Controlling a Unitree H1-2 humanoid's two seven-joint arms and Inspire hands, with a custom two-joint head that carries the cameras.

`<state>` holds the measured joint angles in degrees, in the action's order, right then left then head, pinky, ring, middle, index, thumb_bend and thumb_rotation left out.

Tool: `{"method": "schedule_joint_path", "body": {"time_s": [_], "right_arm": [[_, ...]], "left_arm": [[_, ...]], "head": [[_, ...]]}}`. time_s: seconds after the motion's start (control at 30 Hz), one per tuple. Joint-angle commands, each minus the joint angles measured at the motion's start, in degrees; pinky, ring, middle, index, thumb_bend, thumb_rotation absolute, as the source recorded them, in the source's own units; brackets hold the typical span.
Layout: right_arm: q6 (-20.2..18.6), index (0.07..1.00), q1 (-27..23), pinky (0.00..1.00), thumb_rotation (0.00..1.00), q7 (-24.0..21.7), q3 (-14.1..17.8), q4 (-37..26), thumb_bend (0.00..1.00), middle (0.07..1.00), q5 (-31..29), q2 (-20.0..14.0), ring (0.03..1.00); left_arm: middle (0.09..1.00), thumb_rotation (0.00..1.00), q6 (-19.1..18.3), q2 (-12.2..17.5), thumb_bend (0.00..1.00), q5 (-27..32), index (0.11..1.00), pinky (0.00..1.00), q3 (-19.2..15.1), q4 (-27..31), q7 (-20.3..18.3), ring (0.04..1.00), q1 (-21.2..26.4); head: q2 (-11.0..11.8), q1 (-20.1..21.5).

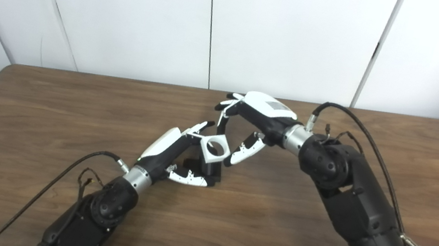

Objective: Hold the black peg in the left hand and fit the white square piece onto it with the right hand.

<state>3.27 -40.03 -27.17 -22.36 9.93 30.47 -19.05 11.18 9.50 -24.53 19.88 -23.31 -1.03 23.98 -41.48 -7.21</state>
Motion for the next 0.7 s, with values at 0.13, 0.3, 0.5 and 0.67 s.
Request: {"method": "schedule_joint_path", "body": {"time_s": [0.13,0.3,0.5,0.67], "right_arm": [[1.2,0.481,-1.9,1.00,0.14,1.3,0.4,-0.7,0.52,0.866,0.0,0.5,0.979],[1.8,0.481,-1.6,1.00,0.14,1.3,0.6,0.1,0.52,0.864,-0.5,0.5,0.980],[2.2,0.481,-1.7,1.00,0.14,1.3,0.4,0.7,0.52,0.867,-0.3,0.2,0.978],[2.4,0.481,-1.6,1.00,0.14,1.3,0.4,0.9,0.52,0.869,-0.2,0.1,0.979]], "left_arm": [[1.000,0.07,-1.5,0.4,0.52,-1.7,0.493,1.00,0.9,0.4,-1.7,1.000,-0.4],[1.000,0.07,-1.9,0.5,0.52,-1.7,0.493,1.00,1.0,0.9,-1.9,1.000,-0.6],[1.000,0.07,-2.4,0.7,0.52,-1.6,0.493,1.00,1.0,1.6,-1.9,1.000,-0.9],[1.000,0.07,-1.8,0.9,0.52,-1.6,0.492,1.00,0.9,1.4,-1.7,1.000,-0.9]], "head": [[-0.3,-0.1],[-0.6,-0.4],[-0.7,-0.5],[-0.8,-0.4]]}}
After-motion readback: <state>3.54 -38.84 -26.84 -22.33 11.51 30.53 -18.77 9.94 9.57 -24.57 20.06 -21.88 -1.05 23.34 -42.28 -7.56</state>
